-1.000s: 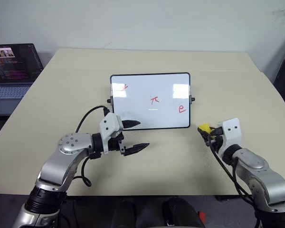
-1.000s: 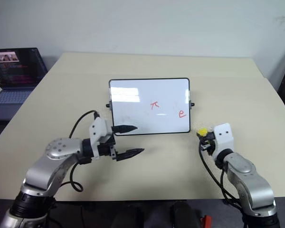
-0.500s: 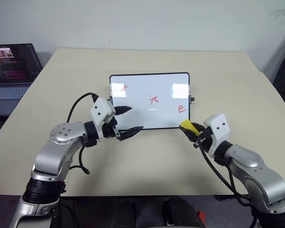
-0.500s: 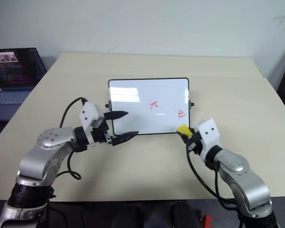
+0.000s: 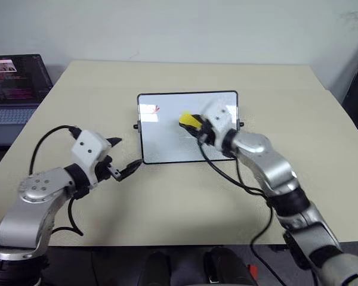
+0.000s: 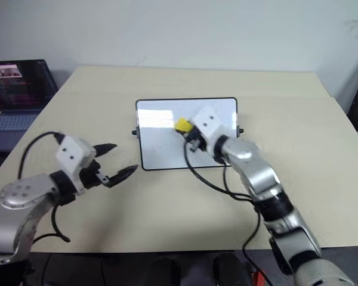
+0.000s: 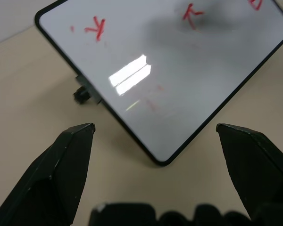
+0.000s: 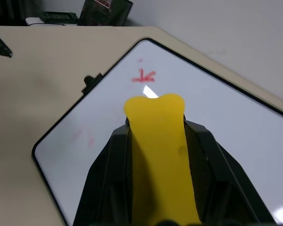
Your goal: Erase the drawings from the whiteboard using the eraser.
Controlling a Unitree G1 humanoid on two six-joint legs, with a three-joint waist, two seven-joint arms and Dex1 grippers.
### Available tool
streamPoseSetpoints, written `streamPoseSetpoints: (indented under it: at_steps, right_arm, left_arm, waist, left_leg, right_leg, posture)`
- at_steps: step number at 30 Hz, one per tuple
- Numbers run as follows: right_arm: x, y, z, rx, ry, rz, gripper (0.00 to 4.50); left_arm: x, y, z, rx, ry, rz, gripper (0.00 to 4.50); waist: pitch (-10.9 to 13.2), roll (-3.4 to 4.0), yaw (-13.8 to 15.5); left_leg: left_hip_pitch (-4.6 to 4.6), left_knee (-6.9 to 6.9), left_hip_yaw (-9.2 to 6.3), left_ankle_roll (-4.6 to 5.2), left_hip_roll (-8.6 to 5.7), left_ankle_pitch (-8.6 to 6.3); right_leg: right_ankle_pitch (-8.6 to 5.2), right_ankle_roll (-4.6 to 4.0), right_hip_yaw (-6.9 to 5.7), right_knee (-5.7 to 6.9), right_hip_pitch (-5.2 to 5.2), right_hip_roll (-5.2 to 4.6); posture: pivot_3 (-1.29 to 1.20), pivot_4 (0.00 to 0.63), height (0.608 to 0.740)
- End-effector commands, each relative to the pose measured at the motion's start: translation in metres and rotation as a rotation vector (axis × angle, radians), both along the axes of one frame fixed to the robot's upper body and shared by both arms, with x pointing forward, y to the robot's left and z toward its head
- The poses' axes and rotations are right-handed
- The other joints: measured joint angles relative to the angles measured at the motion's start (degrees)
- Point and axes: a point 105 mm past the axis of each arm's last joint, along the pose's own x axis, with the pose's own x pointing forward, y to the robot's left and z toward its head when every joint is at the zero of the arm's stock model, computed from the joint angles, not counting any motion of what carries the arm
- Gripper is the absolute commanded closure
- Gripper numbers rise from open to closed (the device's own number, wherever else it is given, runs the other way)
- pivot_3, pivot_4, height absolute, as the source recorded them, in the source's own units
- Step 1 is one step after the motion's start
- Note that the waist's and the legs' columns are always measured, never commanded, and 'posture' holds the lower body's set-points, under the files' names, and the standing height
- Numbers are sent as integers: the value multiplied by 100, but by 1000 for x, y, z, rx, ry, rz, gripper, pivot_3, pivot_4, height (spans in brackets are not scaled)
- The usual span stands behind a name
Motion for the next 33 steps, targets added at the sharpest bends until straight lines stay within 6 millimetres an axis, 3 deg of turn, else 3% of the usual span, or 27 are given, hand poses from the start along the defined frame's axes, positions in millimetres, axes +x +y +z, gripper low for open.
streamPoseSetpoints:
  at_steps: [1,6,12,17,24,33]
  right_arm:
    - [7,23,8,-50,-75,56,3304]
    - [32,48,21,-71,-112,38,3304]
    - [54,58,31,-94,-155,-31,3304]
    - [65,51,10,-221,-122,-54,3304]
    - [56,55,-22,-362,-76,54,3305]
    - [67,56,21,-249,-242,-79,3305]
  left_arm:
    - [0,6,12,26,-41,21,0]
    - [5,7,17,31,-53,8,0]
    - [13,0,22,32,-63,-39,0]
    - [18,-7,24,28,-72,-79,0]
    - [17,-8,22,31,-72,-88,0]
    - [13,-10,19,30,-63,-100,0]
  waist:
    - [0,0,18]
    - [1,0,0]
    - [2,-2,-2]
    - [2,-1,-10]
    - [1,-2,-12]
    - [2,-1,-6]
  left_leg:
    - [-4,0,-4,0,2,0]
    - [-8,0,-1,0,3,0]
    - [-7,-2,-1,0,4,0]
    - [-9,-3,3,-1,4,0]
    - [3,-2,0,0,6,0]
    - [2,0,-2,-1,6,1]
  right_leg:
    - [0,-1,-4,0,-1,-3]
    - [1,-2,-1,2,-4,-21]
    - [1,-5,-3,15,-10,-20]
    - [1,-6,1,15,-12,-23]
    - [1,-6,2,32,-11,-22]
    - [4,-12,-1,34,-10,-22]
  posture:
    - [0,150,740]
    - [0,150,740]
    - [0,150,740]
    - [0,150,740]
    - [0,150,740]
    - [0,150,740]
